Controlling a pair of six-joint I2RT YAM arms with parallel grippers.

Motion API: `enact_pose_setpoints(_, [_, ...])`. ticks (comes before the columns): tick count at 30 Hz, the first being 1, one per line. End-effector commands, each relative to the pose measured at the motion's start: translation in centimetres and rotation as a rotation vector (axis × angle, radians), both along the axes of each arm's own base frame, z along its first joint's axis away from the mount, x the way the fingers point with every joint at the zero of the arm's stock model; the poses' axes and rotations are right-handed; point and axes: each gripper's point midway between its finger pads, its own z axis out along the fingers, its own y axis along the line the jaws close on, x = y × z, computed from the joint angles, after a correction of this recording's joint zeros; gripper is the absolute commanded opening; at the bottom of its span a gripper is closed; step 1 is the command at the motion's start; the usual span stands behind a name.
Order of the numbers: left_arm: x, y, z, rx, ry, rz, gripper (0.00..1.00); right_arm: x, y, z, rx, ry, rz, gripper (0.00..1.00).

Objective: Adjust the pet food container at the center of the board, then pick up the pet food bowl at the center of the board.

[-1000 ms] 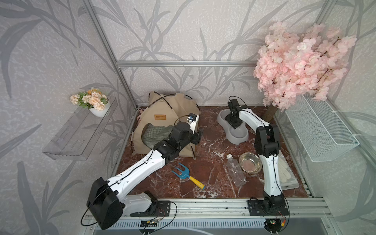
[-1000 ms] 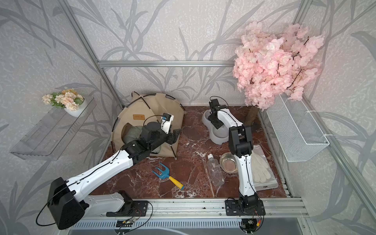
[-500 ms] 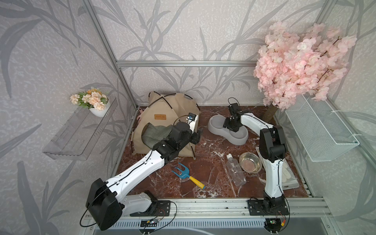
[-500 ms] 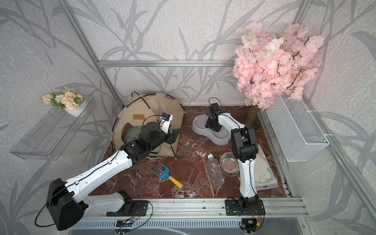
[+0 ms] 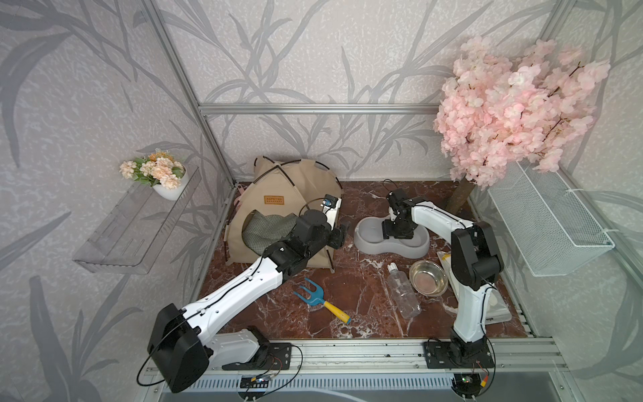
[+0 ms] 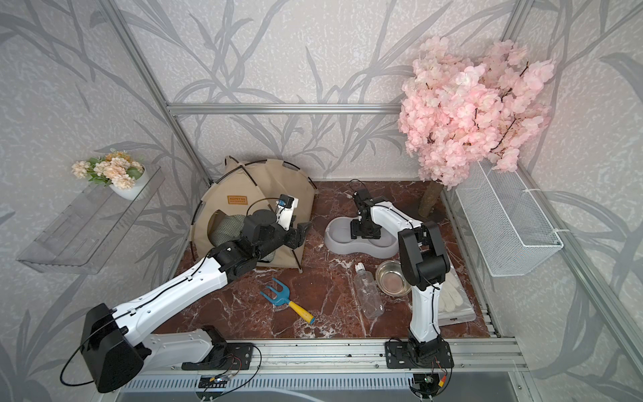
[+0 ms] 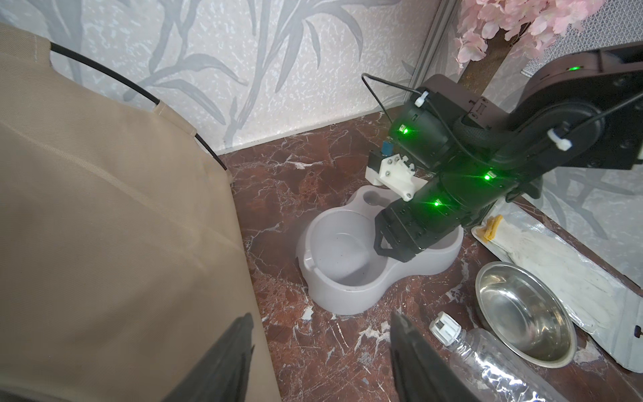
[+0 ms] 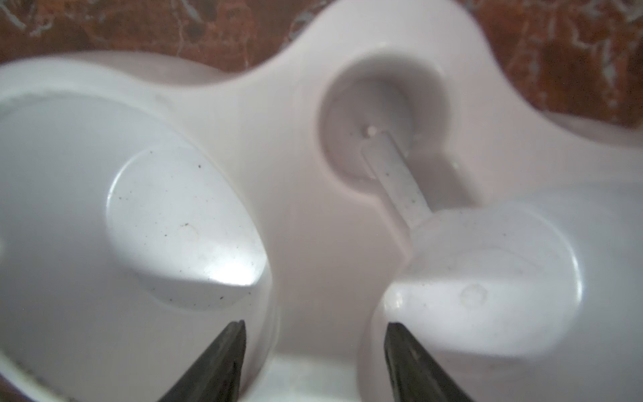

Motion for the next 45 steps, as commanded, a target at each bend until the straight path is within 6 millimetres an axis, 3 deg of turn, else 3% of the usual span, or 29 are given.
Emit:
enact_pose_setpoints(1, [-0.2, -0.5, -0.3, 0.005, 0.015, 0.000, 0.65, -0.9, -1.0, 5.6, 0.006, -0.085, -0.044, 0.70])
enact_pose_setpoints(4, [-0.5, -0.8, -0.5, 0.019, 0.014, 0.002, 0.65, -3.9, -2.7, 7.0, -0.002, -0.068, -0.171, 0.69])
enact_pose_setpoints(9, [-1.1, -1.6, -1.4, 0.010, 0.017, 0.000, 0.65, -12.1, -6.7, 6.8, -0.051, -0.008, -0.370, 0.69])
enact_pose_setpoints(13, [-2.3, -4.0, -1.7, 0.007, 0.000, -0.046, 0.64, -18.0, -10.4, 7.8, -0.137, -0.013, -0.492, 0.70])
enact_pose_setpoints(16, [-3.7, -6.4, -1.1, -0.015, -0.058, -0.106, 0.65, -20.5, -12.1, 8.5, -0.122, -0.079, -0.593, 0.71])
enact_pose_setpoints(19, [-4.6, -8.4, -1.2, -0.053, -0.065, -0.146, 0.65, -22.0, -13.4, 6.9, -0.081, -0.067, -0.715, 0.72])
enact_pose_setpoints(24, [-5.6, -10.5, -2.5, -0.017, -0.025, -0.195, 0.65, -21.4, -14.2, 4.0, 0.028, -0.058, -0.853, 0.68])
enact_pose_setpoints(31, [-5.7, -10.9, -4.5, 0.008, 0.020, -0.198, 0.65, -20.1, -14.0, 0.7, 0.126, -0.057, -0.939, 0.53])
enact_pose_setpoints(41, [-5.5, -11.6, -4.9, 0.026, 0.026, -0.210, 0.65, -19.0, -14.5, -1.8, 0.108, -0.090, -0.946, 0.37])
enact_pose_setpoints(45, [-5.5, -11.6, -5.1, 0.031, 0.032, -0.211, 0.65, -18.6, -14.8, -1.4, 0.097, -0.108, -0.937, 0.26])
